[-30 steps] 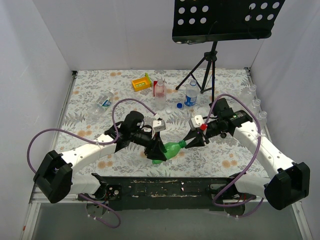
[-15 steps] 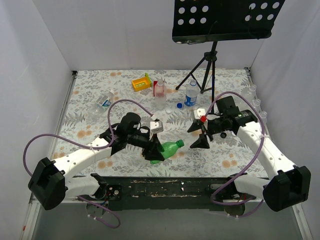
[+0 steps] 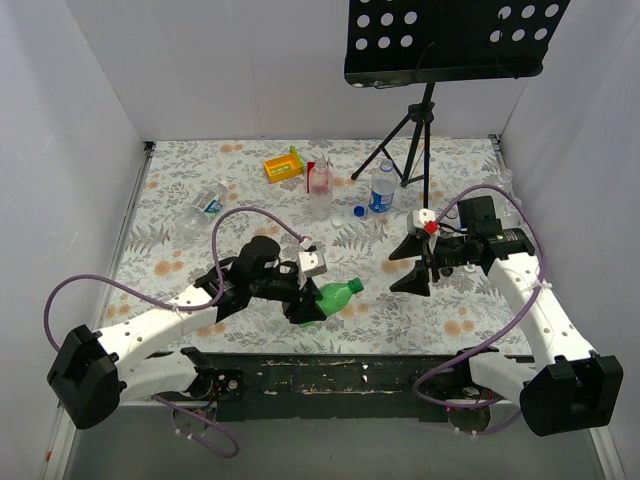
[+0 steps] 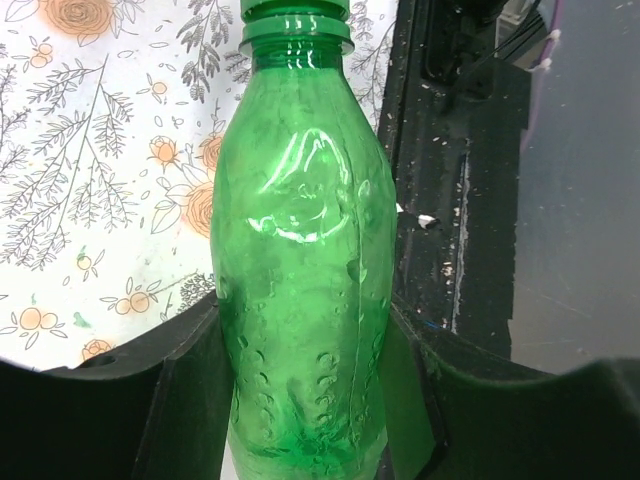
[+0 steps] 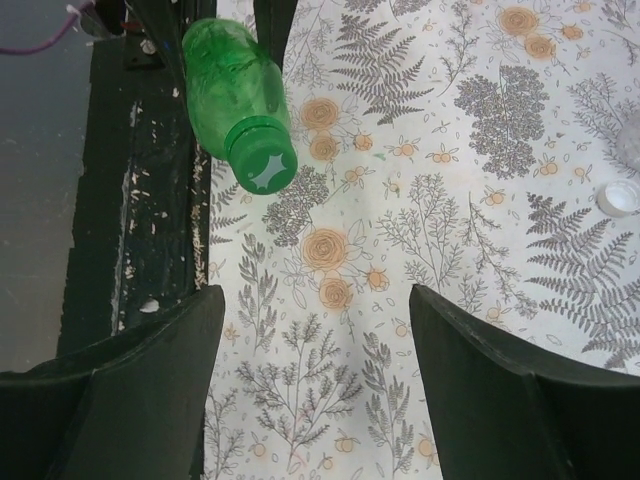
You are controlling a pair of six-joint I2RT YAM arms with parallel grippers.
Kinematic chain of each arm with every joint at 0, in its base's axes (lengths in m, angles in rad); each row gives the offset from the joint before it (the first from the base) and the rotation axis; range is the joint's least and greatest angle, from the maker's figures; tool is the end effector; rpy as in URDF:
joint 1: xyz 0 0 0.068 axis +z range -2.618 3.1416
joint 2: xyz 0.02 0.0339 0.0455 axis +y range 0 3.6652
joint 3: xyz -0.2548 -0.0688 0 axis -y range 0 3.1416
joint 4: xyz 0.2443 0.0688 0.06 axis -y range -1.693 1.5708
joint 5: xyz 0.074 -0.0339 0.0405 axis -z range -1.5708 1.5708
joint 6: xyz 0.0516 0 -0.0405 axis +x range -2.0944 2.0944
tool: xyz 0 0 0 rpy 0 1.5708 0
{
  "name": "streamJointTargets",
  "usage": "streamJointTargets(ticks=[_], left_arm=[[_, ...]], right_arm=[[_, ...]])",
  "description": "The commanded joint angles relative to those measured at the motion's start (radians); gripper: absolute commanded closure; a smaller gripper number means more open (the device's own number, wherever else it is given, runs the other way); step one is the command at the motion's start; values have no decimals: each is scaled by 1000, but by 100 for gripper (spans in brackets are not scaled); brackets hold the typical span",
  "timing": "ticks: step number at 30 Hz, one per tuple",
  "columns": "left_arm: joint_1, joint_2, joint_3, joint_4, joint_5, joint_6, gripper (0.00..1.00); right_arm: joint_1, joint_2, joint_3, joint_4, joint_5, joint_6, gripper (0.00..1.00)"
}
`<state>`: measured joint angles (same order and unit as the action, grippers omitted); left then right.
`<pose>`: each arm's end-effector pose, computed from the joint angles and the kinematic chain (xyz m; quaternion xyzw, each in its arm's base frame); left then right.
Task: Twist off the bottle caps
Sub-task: Unscrew the bottle cap from the plastic bottle.
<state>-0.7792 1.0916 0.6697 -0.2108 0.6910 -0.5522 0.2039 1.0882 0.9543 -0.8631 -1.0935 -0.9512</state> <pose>0.1489 -0.1932 0.2270 0.2472 0.8165 -0.5003 0.1479 0.1914 0.0864 0.2840 -0.5706 0.6061 0.3760 0.4071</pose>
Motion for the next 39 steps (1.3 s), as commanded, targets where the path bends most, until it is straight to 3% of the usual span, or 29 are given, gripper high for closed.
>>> streamJointTargets(ticks=[1,5,9,14,30,34,39], left_arm=[[-58,-53,-22,51,-168,32,97],[-104,-55,-32,94,-277,40,97],[-132,-45,-39,143,-366,44,97],[-150,-10,-36,180,-423,55,97],[-184,86,19,205,-427,66,97],[-190,100,21,240,-424,63,97],[-193,106,19,244,-429,61,97]], right_arm=[[-43,-14,-15,62,-107,136,18],[-61,-2,-49,209,-137,368,19],[-61,18,-89,381,-45,729,21],[-61,55,-85,395,4,891,22],[89,203,-48,415,57,1006,27],[112,231,-26,414,47,1003,34],[115,242,-14,412,15,999,51]])
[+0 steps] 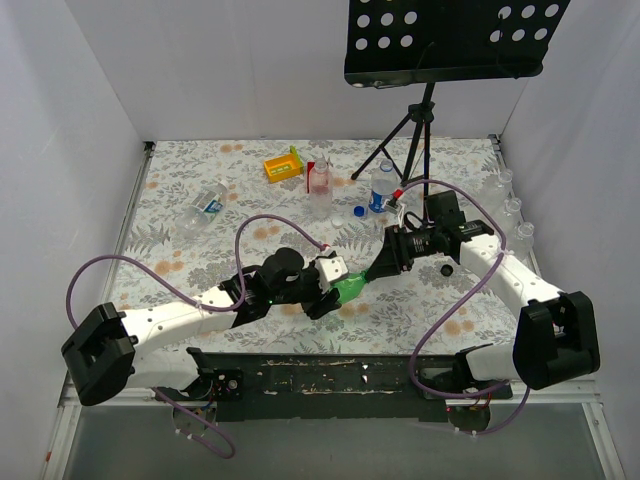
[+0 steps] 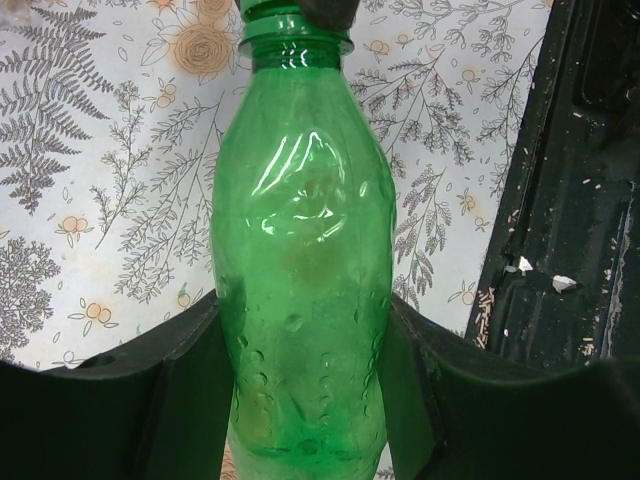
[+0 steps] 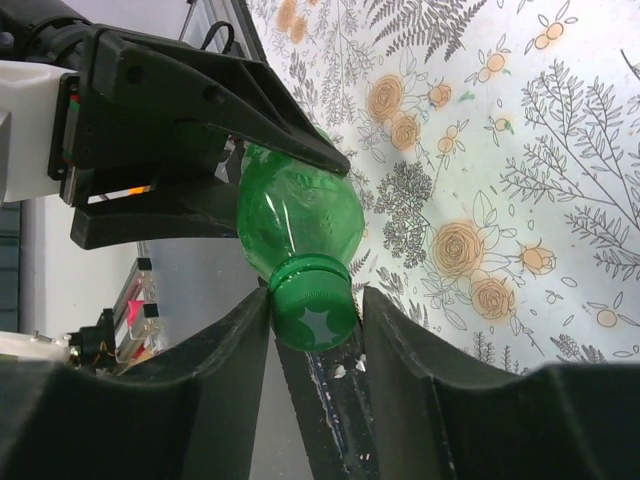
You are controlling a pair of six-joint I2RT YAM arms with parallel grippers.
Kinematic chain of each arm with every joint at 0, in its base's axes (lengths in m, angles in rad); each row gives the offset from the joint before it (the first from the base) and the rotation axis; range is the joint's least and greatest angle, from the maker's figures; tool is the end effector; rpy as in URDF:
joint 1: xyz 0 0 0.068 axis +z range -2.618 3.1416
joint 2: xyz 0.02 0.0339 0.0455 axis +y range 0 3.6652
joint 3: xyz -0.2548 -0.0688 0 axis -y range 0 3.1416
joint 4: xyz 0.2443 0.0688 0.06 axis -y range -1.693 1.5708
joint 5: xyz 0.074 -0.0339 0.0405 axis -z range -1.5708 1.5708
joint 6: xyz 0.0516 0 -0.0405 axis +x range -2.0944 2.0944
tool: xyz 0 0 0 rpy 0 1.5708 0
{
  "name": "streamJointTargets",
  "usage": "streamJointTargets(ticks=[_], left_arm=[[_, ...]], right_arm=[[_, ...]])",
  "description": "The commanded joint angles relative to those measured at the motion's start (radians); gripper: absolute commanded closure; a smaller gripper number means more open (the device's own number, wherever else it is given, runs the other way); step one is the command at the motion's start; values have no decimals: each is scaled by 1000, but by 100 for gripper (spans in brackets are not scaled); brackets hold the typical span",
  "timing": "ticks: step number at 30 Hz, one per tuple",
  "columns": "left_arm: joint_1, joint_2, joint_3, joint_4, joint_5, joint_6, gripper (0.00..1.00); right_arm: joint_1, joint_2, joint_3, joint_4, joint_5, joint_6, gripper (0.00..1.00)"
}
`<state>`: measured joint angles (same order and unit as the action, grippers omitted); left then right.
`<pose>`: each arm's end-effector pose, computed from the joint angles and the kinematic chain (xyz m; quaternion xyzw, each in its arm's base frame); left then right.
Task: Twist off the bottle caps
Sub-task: Unscrew the bottle cap from the plastic bottle.
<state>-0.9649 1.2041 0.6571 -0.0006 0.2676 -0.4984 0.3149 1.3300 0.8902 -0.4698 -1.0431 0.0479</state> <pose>0.1449 -0.2331 0.2111 0.2633 0.8257 -0.4107 0.2833 0.2403 0.1252 0.2323 -0.2694 0.7913 0.5143 0.1918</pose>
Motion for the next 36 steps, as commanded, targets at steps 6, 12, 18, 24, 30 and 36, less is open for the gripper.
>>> streamJointTargets(ticks=[6,12,18,24,30,36], left_arm=[[-8,-8,26,36,-14,11,97],[-9,-35,-7,73,-24,-14,97],[60,-113,-51,119,210,-104,95],[208,-109,-37,68,660,-181,95],[273,-69,-7,-33,786,-141,95],[273,-41,16,-87,670,-75,95]], right_arm=[[3,-11,35,26,-75,-10,78],[4,-25,58,-47,-170,-211,98],[50,-32,176,-431,-155,-871,99],[165,-50,254,-574,4,-1262,99],[230,-97,242,-477,207,-1274,99],[230,-104,228,-445,176,-1203,93]])
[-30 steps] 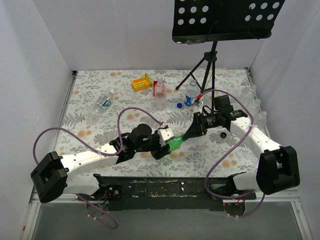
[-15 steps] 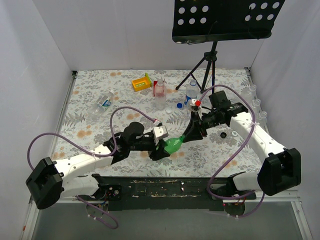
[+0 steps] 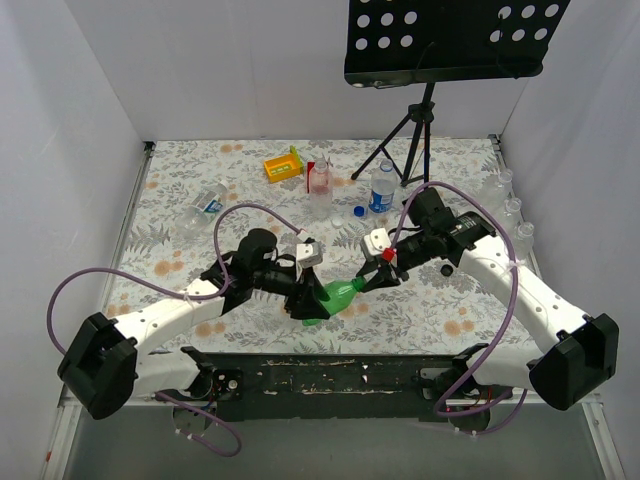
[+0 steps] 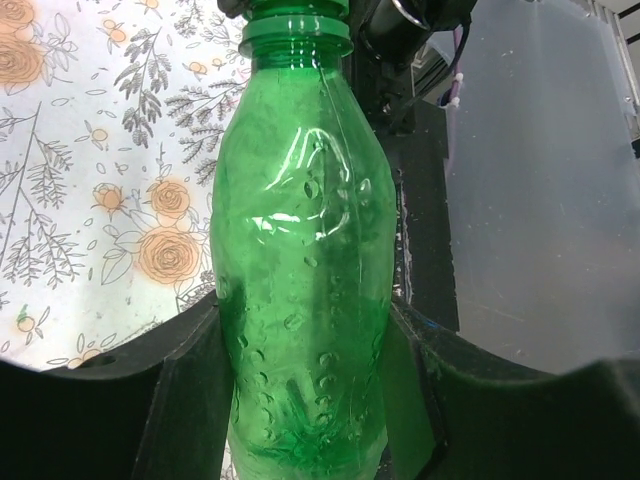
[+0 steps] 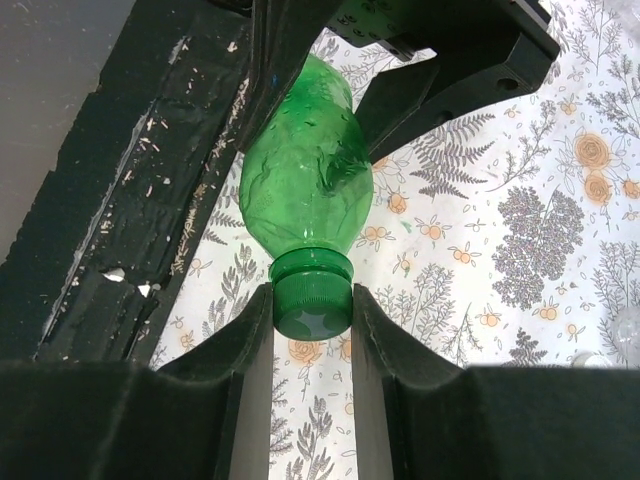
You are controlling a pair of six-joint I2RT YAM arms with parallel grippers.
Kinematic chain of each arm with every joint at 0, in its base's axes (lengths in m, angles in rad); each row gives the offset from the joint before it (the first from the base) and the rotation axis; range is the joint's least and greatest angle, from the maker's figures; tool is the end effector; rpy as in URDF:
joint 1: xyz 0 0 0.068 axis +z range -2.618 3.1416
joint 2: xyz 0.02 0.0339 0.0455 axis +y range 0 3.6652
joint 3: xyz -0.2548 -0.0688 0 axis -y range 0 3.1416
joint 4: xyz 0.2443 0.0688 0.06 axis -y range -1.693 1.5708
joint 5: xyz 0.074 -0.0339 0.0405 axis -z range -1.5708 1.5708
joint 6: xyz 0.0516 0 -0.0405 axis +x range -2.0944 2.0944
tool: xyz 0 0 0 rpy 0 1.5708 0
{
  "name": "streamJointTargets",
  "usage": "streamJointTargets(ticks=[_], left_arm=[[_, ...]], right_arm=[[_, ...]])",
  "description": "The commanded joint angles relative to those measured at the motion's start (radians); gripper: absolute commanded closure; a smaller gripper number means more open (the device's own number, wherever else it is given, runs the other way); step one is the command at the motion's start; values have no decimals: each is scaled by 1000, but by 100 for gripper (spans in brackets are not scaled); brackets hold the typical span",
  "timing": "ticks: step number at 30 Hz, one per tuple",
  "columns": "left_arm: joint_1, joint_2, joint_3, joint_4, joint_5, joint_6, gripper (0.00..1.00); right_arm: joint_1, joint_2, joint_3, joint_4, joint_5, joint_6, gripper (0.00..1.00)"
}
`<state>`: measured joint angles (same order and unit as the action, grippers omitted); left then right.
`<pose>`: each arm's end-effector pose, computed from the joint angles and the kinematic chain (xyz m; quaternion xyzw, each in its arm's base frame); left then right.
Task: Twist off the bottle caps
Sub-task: Unscrew the bottle cap from the plastic bottle.
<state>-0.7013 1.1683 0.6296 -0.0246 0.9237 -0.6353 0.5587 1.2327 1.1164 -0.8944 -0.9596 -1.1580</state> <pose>0.1641 -0.1925 0.2180 0.2409 0.7765 -0.5741 0.0974 0.1812 0.1631 0.2973 -0.7286 0.4607 0.3515 0.3652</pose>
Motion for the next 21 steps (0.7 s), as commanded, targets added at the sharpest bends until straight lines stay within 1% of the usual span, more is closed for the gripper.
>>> streamJointTargets(ticks=[1,3,4,5,7,8,10,11,12,14,18,21], left_arm=[[10,-6,47,-72,-2,69,95],[8,-12,47,-77,-38,82,95],[8,-15,47,-77,-55,86,95],[10,-22,45,-78,-72,92,95],[3,-35,38,-80,-120,100,95],[2,-39,33,-81,-137,106,95],[-3,-50,24,-89,-169,114,95],[-4,-56,21,-92,-180,120,95],[-6,-59,18,-97,-193,124,95],[-6,-74,10,-101,-221,128,95],[-18,-108,-2,-103,-278,132,95],[-35,-124,-5,-103,-336,141,94]], right_arm=[[-16,-7,0,-12,93,23,91],[-16,-6,-1,14,91,79,85],[-17,-4,-1,28,90,116,79],[-17,-3,-4,52,88,150,68],[-25,-1,-9,100,87,239,43],[-32,2,-9,123,82,295,38],[-57,4,-6,132,36,346,25],[-71,2,-7,144,9,372,21],[-83,-1,-9,153,-13,395,17],[-112,-7,-18,173,-54,435,14],[-160,-41,-56,213,-97,494,12],[-201,-82,-114,264,-128,550,11]])
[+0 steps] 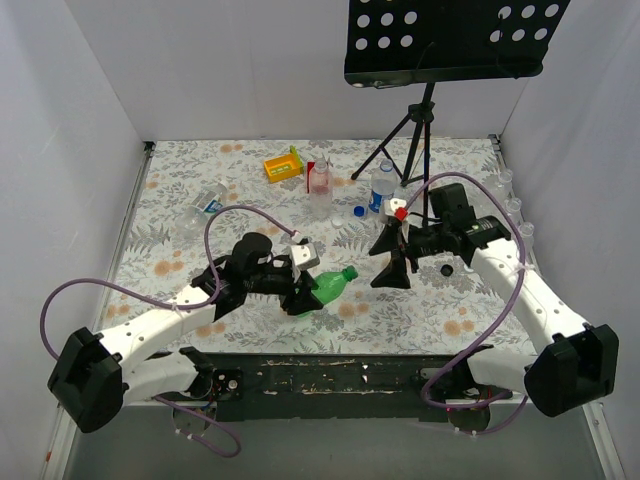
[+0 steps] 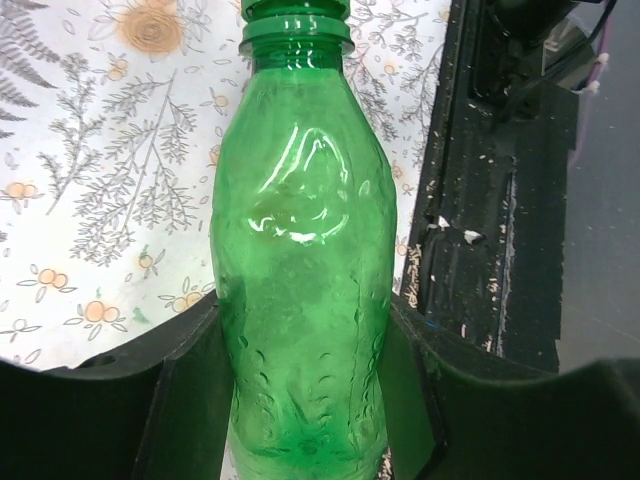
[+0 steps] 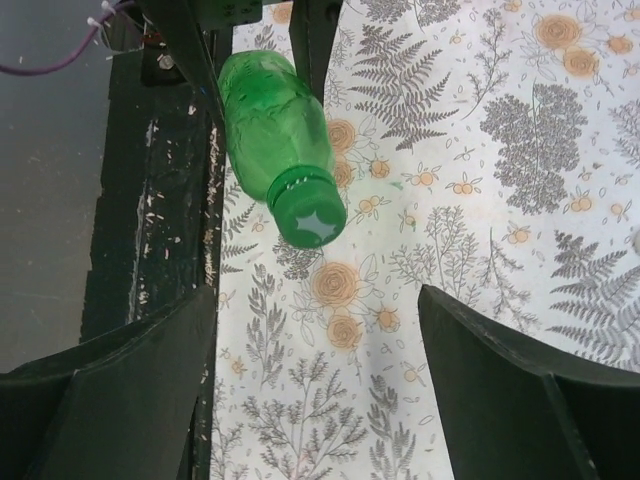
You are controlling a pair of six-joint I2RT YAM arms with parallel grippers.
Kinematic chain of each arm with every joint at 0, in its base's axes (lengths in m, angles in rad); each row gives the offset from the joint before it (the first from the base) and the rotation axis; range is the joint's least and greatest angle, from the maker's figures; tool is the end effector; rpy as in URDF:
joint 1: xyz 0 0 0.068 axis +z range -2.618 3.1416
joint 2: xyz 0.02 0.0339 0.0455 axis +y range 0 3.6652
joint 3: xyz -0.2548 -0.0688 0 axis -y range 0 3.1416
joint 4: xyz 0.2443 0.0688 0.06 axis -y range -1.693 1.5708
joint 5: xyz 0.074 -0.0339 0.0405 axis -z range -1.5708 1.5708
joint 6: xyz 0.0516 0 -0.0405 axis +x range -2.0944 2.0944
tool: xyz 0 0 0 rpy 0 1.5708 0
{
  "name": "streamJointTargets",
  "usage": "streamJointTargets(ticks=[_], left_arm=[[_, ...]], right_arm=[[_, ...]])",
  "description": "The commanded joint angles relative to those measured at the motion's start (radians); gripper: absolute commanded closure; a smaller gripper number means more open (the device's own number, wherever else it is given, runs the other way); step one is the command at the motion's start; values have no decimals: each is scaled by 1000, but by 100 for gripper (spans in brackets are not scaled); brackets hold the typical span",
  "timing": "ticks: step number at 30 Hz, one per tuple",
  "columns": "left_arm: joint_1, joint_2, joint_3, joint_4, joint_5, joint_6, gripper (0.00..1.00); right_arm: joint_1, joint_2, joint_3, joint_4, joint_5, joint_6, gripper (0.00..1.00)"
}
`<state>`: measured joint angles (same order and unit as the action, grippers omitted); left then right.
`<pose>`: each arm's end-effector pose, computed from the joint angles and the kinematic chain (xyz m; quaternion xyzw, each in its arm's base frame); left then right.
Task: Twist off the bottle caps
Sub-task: Unscrew the bottle cap from the plastic bottle.
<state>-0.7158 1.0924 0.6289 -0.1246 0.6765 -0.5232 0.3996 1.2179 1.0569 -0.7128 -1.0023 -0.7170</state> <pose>0.1622 -0.1839 0.2208 0.2358 0.8128 -0.4966 0.1925 0.2116 0.1366 0.2946 -0.5758 0.6122 0.3985 0.3671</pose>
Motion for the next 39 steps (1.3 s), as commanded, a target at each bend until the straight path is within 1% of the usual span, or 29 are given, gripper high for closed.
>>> streamJointTargets(ticks=[1,3,5,7,9,11,14,18,20,26,33,35,37,39], left_arm=[[-31,-48,-3,-3,-115,32,94],[-68,-45,-1,-1,-172,38,94],[-111,-32,5,0,-237,48,95],[-157,-22,5,17,-314,52,95],[-188,-16,-3,51,-373,46,95],[-206,-14,-14,91,-402,34,95],[-228,-6,-24,149,-439,23,95],[-249,26,-12,175,-460,19,95],[-258,46,-3,180,-474,19,95],[-284,80,12,194,-497,11,95],[-294,96,20,201,-508,17,95],[-294,106,20,203,-505,18,95],[-295,112,23,203,-503,17,95],[-295,113,25,204,-503,18,96]], right_arm=[[-54,-81,-76,108,-91,144,10],[-85,-110,-136,200,-105,236,8],[-108,-133,-185,249,-119,304,6],[-119,-132,-219,279,-117,401,5],[-140,-126,-245,295,-179,435,5],[-157,-126,-273,349,-199,529,6],[-166,-126,-298,395,-205,597,7],[-166,-84,-320,466,-234,709,10],[-165,-60,-328,516,-251,798,11],[-165,17,-288,529,-245,857,13],[-150,52,-291,542,-228,886,24],[-145,58,-290,549,-229,892,31],[-140,61,-290,550,-233,896,41],[-137,66,-290,550,-233,900,45]])
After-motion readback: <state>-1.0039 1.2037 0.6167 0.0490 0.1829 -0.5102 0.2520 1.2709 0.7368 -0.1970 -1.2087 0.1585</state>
